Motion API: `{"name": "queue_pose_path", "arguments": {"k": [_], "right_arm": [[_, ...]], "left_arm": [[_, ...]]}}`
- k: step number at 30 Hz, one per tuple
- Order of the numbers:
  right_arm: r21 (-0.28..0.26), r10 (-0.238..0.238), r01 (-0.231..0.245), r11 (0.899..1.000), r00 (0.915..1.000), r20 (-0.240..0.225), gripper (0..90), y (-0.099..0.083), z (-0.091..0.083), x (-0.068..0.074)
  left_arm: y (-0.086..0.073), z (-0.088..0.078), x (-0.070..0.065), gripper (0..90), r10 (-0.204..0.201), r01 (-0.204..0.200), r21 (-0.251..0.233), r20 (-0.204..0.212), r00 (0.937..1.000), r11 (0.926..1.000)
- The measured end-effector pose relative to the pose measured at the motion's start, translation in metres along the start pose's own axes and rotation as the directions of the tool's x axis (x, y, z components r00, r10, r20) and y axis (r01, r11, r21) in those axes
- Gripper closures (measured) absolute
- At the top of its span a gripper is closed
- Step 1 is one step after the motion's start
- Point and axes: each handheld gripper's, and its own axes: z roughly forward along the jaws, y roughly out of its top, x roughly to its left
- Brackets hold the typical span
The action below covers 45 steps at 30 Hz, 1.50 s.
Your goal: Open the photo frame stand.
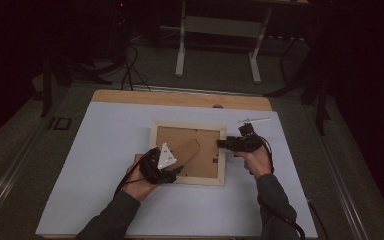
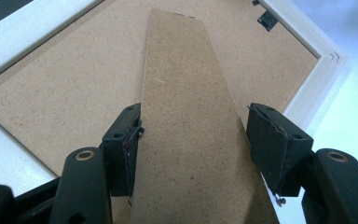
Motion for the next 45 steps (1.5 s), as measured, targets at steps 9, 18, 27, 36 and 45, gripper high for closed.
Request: {"name": "queue_pose_path", "arguments": {"k": [9, 18, 27, 36, 45], "right_arm": [[0.010, 0.031, -0.030, 1.000, 0.9974, -0.065, 51.8, 0.001, 0.001, -0.006], [0.000, 0.038, -0.038, 0.999, 0.9954, -0.088, 57.4, -0.001, -0.003, -0.009], [-0.022, 0.042, -0.044, 0.999, 0.9960, -0.079, 58.1, -0.002, -0.003, -0.007], [-0.025, 0.041, -0.042, 0.999, 0.9967, -0.070, 58.2, -0.001, -0.003, -0.006], [-0.026, 0.030, -0.032, 0.999, 0.9973, -0.067, 58.4, 0.000, -0.004, -0.004]], "left_arm": [[-0.001, -0.001, -0.001, 40.7, 0.019, -0.019, -0.024, -0.001, 0.9998, 0.9995], [-0.004, -0.001, 0.001, 40.5, 0.015, -0.015, -0.038, 0.003, 0.9999, 0.9991], [-0.006, 0.000, 0.006, 39.0, -0.009, 0.010, -0.032, 0.030, 0.9995, 0.9994], [-0.009, -0.005, 0.033, 34.3, -0.200, 0.212, -0.039, 0.195, 0.9601, 0.9766], [-0.013, 0.005, 0.051, 37.9, -0.323, 0.329, 0.044, 0.356, 0.8770, 0.9432]]}}
